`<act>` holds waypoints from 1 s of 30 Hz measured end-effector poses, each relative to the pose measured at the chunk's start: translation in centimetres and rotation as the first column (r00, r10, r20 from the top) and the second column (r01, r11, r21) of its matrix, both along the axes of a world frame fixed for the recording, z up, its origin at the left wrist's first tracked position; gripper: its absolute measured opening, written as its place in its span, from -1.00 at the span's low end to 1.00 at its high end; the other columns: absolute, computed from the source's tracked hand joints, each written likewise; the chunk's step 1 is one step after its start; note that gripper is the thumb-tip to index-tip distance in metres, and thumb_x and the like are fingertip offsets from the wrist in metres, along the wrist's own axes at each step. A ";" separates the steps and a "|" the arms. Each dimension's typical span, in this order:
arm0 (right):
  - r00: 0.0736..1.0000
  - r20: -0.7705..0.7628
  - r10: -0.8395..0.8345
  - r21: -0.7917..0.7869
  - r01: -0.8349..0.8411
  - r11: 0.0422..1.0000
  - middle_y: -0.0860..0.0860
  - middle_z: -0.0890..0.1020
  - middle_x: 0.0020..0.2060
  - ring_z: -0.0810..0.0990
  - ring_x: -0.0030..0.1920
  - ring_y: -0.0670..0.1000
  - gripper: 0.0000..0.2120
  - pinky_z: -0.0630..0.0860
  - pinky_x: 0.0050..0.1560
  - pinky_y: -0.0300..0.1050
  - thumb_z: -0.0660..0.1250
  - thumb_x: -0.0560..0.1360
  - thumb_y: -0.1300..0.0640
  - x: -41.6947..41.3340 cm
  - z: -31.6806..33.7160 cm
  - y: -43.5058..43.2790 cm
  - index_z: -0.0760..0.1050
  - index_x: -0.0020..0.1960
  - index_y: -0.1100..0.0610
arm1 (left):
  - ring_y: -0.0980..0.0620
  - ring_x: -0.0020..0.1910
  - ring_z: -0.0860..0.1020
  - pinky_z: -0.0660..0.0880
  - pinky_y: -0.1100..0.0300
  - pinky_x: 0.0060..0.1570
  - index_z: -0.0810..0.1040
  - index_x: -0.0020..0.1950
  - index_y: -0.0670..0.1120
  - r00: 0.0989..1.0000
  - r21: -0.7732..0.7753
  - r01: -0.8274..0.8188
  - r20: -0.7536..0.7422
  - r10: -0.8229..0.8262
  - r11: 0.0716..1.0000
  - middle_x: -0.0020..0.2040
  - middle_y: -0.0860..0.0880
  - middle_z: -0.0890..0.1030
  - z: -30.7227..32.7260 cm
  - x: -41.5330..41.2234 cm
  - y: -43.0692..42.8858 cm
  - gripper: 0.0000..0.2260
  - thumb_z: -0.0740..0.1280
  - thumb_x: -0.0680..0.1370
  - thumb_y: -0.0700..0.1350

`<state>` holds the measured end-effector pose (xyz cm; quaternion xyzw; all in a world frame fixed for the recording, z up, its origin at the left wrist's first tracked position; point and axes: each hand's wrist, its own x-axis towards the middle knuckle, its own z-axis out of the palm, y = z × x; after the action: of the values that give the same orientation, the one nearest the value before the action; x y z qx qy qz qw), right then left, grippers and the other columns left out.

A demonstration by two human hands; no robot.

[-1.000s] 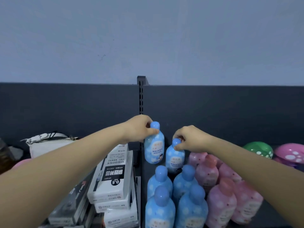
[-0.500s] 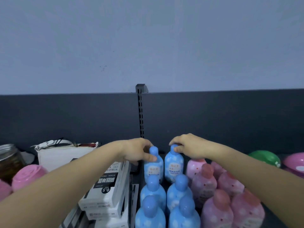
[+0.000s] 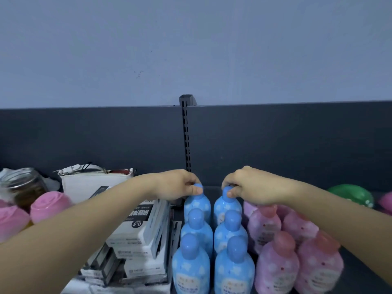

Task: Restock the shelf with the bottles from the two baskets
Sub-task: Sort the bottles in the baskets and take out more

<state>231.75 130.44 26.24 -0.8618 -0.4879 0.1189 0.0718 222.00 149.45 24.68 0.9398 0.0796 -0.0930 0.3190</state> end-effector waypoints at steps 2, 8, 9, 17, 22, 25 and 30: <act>1.000 -0.003 0.015 -0.009 -0.015 1.000 -0.06 0.51 -0.20 0.53 -0.08 0.03 -0.84 0.48 -0.01 -0.06 0.26 0.55 0.06 -0.4 0.3 -0.2 0.54 0.10 0.03 | 0.04 -0.12 0.49 0.53 0.16 -0.15 0.54 0.10 0.00 1.000 -0.016 0.001 -0.017 -0.001 1.000 -0.03 -0.05 0.57 0.1 -0.5 0.0 -0.83 0.26 0.58 0.03; 0.999 0.022 0.045 -0.016 -0.045 0.999 -0.14 0.44 -0.28 0.51 -0.09 0.03 -0.83 0.46 -0.03 -0.07 0.24 0.56 0.07 -1.1 0.4 -0.4 0.52 0.11 0.05 | 0.05 -0.16 0.49 0.51 0.20 -0.17 0.55 0.06 -0.01 1.000 -0.049 0.002 -0.005 -0.002 0.999 -0.11 0.00 0.56 0.0 -1.2 -0.3 -0.86 0.27 0.58 0.00; 0.999 0.018 0.041 -0.016 -0.041 0.999 -0.13 0.44 -0.27 0.50 -0.10 0.03 -0.83 0.46 -0.03 -0.07 0.23 0.57 0.07 -1.2 0.4 -0.4 0.52 0.12 0.04 | 0.07 -0.16 0.50 0.51 0.23 -0.19 0.55 0.04 0.00 1.000 -0.075 -0.006 -0.012 0.005 0.997 -0.12 0.03 0.56 -0.1 -1.3 -0.4 -0.88 0.27 0.58 0.00; 0.999 -0.023 0.031 -0.018 -0.032 0.999 -0.01 0.51 0.23 0.45 0.06 -0.04 -0.65 0.35 0.09 -0.21 0.20 0.59 0.05 -1.3 0.5 -0.6 0.36 0.37 -0.02 | 0.02 -0.05 0.51 0.54 0.10 -0.02 0.54 0.09 0.01 0.999 0.021 -0.032 -0.024 0.032 0.999 0.01 -0.06 0.57 0.3 -1.7 -1.3 -0.83 0.26 0.58 0.04; 0.997 0.001 0.079 0.051 -0.079 0.996 -0.06 0.48 0.30 0.43 0.28 -0.05 -0.66 0.34 0.26 -0.20 0.25 0.57 0.03 -1.2 1.6 -1.2 0.42 0.33 0.00 | 0.07 0.15 0.49 0.45 0.23 0.10 0.44 0.32 -0.03 1.000 0.179 -0.023 0.000 0.023 0.984 0.17 0.03 0.53 1.0 -2.1 -1.7 -0.64 0.26 0.57 0.09; 0.994 0.019 0.110 0.145 -0.111 0.983 -0.07 0.53 0.26 0.47 0.25 -0.08 -0.69 0.36 0.29 -0.16 0.27 0.55 0.05 -1.2 2.5 -1.4 0.47 0.29 0.00 | 0.08 0.21 0.50 0.40 0.15 0.28 0.44 0.33 -0.03 0.990 0.215 -0.080 0.129 0.053 0.973 0.25 0.03 0.54 2.1 -2.8 -2.1 -0.61 0.28 0.55 0.10; 0.985 0.025 0.169 0.208 -0.170 0.963 -0.09 0.60 0.17 0.53 0.17 -0.12 -0.75 0.37 0.22 -0.28 0.29 0.54 0.16 -1.0 3.4 -0.9 0.53 0.21 0.02 | 0.08 -0.07 0.49 0.39 0.24 0.00 0.57 0.07 0.01 0.919 0.465 -0.256 0.390 0.064 0.847 -0.06 0.09 0.52 4.3 -6.5 -1.9 -0.86 0.27 0.57 -0.03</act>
<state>230.72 129.50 29.60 -0.8049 -0.5698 0.0697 0.1501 215.52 147.50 28.94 0.9808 0.1210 0.1322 0.0763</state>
